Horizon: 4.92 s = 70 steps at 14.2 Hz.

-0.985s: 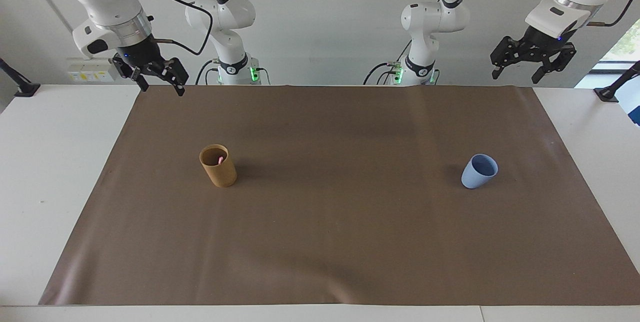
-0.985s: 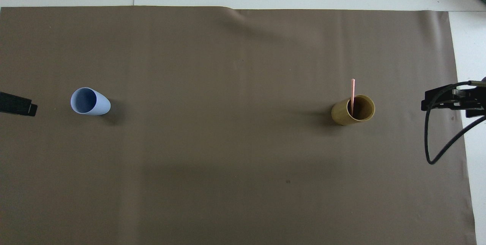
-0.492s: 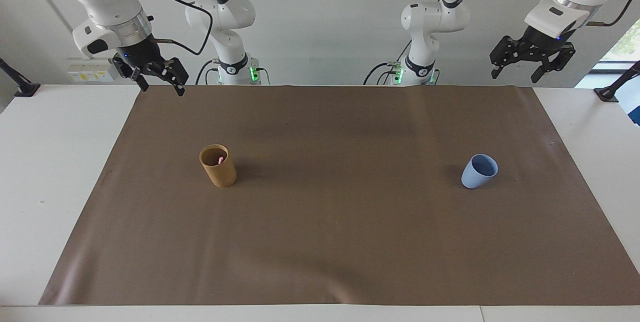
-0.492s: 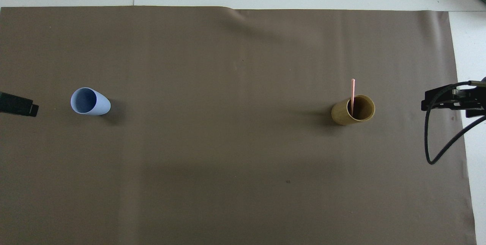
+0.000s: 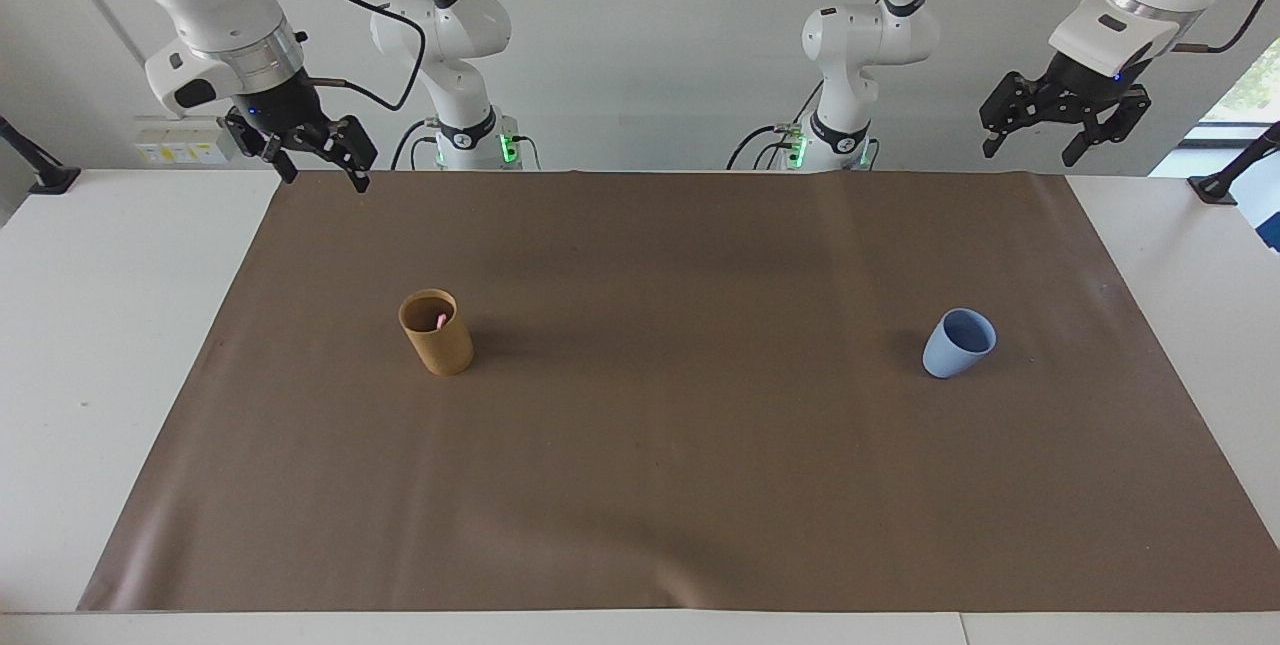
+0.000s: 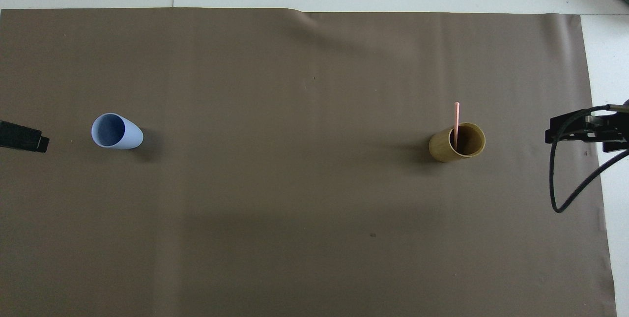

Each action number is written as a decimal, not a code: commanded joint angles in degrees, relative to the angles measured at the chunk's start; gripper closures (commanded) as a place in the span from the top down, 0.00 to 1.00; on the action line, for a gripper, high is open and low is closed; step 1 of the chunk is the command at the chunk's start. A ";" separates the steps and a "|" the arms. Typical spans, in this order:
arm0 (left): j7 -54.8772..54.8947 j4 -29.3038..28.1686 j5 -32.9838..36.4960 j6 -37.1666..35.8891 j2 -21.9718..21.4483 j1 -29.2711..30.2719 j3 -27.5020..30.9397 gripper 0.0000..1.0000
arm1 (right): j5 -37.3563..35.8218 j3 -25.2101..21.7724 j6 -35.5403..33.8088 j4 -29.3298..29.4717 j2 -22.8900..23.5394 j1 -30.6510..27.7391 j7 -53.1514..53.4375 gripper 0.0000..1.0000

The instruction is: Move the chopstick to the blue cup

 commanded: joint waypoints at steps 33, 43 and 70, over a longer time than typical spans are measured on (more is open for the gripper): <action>3.30 -32.30 -3.19 49.57 12.25 7.15 -0.19 0.00 | 1.26 -0.04 0.46 -0.20 -0.09 -1.92 -8.36 1.00; -8.17 -30.54 -3.19 43.41 8.29 -5.31 -0.80 0.00 | 1.26 0.57 0.64 0.15 0.09 -1.21 -8.26 1.00; -31.00 -31.07 -3.19 41.59 4.18 -30.74 -0.10 1.00 | 1.26 0.66 2.82 -2.65 -0.70 -0.69 -10.11 1.00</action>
